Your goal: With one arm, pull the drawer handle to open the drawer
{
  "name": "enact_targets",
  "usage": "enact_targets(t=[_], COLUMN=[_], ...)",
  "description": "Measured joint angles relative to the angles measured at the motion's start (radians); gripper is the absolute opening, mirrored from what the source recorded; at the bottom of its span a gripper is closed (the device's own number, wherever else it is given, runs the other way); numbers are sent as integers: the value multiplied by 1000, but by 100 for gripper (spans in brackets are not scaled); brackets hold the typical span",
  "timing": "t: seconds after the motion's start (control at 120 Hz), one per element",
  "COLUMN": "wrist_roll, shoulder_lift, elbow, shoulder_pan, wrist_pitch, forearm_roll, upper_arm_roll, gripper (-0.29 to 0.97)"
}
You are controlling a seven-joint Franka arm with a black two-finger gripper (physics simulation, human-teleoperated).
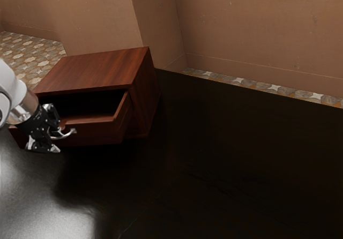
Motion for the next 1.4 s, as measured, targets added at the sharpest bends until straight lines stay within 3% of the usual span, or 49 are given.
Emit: enact_targets(t=[1.4], wrist_roll=[0], shoulder_lift=[-134], elbow=[-123], shoulder_pan=[-12], wrist_pitch=[3], forearm_roll=[3], upper_arm_roll=[15], gripper=[18])
